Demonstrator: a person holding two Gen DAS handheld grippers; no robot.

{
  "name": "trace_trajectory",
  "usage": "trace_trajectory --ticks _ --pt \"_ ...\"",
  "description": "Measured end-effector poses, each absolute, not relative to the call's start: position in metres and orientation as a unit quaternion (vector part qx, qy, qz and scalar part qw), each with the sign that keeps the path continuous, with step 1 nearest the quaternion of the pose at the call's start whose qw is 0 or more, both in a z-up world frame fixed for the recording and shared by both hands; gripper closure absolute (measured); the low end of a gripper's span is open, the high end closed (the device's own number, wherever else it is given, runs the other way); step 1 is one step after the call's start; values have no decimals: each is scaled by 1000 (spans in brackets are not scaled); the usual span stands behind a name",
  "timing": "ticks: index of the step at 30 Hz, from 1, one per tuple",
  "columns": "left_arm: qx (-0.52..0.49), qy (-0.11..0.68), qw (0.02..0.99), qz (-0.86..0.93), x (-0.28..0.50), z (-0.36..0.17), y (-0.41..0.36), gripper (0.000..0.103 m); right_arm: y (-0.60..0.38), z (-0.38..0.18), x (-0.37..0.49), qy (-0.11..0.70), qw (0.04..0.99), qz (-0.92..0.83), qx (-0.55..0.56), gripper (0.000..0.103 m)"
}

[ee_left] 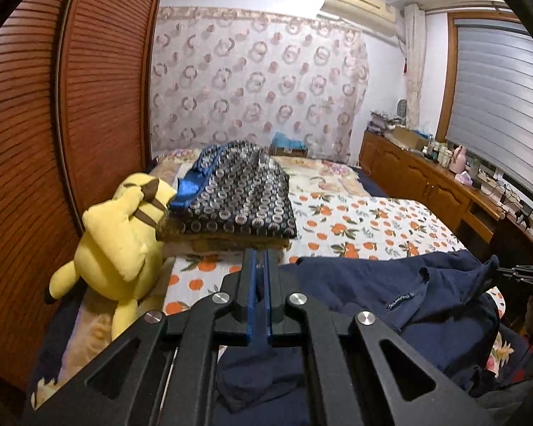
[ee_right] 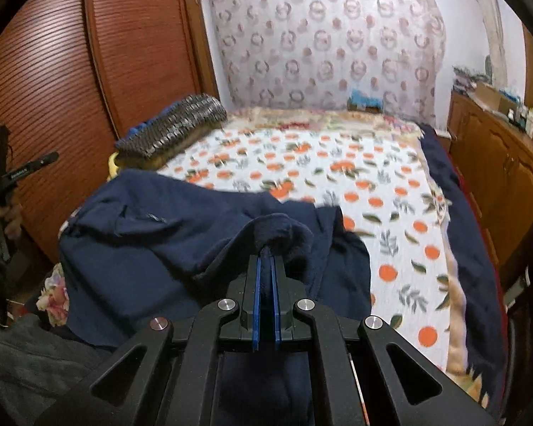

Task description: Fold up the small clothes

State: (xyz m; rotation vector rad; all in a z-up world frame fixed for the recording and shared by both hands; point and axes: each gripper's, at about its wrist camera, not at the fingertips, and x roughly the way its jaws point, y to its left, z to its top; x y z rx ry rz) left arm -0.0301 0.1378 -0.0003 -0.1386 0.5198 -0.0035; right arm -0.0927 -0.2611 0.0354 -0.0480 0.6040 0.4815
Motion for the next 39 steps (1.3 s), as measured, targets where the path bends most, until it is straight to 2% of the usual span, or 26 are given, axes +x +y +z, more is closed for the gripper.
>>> trace_trajectory --ticks 9,12,16,19,21,23,26,31,39 --pt "-66 304 950 -36 -7 -24 126 97 -251 24 -76 327 917 226 -38 98" --pt "-62 324 942 -56 3 -35 119 90 -251 21 -76 333 915 222 -42 98" --pt "-54 343 935 -70 15 -47 109 75 -248 24 -76 333 916 218 -48 96" --pt "-58 353 930 -81 22 -55 106 59 -248 25 -74 326 922 205 -46 85" --pt "-56 358 928 -82 24 -59 103 56 -252 30 -75 318 925 201 -41 78" --pt "-53 365 926 -79 26 -64 102 47 -256 39 -77 302 931 201 -35 71" --pt "-54 372 923 -81 29 -69 102 39 -263 51 -79 279 939 197 -32 61" --pt "-52 383 919 -72 35 -76 104 37 -265 54 -61 275 945 175 -42 59" --pt "-46 394 916 -55 51 -78 107 37 -251 24 -6 330 926 183 -28 59"
